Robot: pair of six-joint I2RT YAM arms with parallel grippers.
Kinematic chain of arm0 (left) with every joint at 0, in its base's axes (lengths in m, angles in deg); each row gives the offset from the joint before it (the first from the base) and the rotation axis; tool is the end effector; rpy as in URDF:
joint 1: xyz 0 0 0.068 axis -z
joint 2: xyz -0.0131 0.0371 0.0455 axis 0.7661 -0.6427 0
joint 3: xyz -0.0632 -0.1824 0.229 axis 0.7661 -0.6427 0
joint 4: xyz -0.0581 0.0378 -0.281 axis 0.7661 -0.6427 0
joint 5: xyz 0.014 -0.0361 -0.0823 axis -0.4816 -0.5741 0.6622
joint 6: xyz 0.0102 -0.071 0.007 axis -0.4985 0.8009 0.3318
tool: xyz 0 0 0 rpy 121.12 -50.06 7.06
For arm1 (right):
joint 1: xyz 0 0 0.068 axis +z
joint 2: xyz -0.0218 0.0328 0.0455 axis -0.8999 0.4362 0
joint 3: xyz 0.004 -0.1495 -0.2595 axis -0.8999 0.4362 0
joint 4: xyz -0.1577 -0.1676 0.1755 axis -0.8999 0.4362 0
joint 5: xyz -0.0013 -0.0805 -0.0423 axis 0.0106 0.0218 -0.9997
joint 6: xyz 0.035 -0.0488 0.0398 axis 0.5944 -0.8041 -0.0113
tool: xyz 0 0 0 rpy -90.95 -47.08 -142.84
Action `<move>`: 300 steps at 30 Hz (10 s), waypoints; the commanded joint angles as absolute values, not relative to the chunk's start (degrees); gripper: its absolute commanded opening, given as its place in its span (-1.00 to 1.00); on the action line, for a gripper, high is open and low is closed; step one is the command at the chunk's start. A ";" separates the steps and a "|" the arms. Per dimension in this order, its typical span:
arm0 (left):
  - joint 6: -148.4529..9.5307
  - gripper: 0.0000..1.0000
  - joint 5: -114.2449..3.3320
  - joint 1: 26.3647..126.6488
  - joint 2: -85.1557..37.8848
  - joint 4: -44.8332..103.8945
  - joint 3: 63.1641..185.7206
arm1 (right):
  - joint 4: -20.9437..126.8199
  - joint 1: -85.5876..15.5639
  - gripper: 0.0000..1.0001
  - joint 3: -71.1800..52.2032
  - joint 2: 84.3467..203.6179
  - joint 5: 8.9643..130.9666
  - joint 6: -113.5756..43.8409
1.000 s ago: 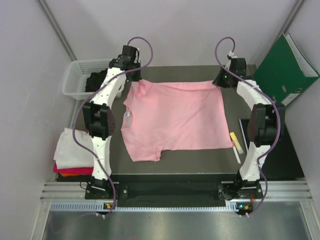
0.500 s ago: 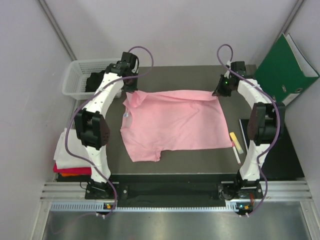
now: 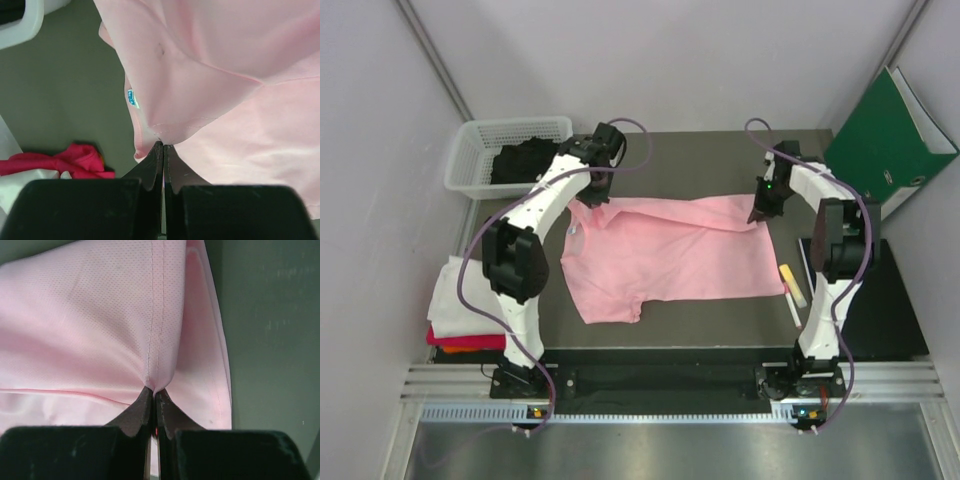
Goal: Fold and stack the t-shirts
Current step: Fold the flattened tshirt in 1/3 of the way
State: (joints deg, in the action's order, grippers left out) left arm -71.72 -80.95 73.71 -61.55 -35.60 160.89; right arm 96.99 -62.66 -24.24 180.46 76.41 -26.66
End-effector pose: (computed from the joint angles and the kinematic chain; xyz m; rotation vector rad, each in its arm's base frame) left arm 0.4317 -0.1703 0.2973 0.2556 2.6651 0.2390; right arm 0.4672 0.0265 0.1746 0.2787 2.8217 0.4118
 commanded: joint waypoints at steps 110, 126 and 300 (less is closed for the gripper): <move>-65.48 -1.00 -65.39 60.91 -76.81 -20.83 167.94 | 81.70 -72.22 0.01 -21.57 180.76 85.87 -19.01; -66.36 -1.00 -64.95 61.08 -76.82 -21.62 167.50 | 75.19 -72.22 0.33 -25.16 181.73 84.30 -19.01; -55.38 -1.00 -52.38 65.21 -47.46 -20.74 127.07 | 76.07 -74.51 -0.28 -22.45 187.00 77.53 -19.89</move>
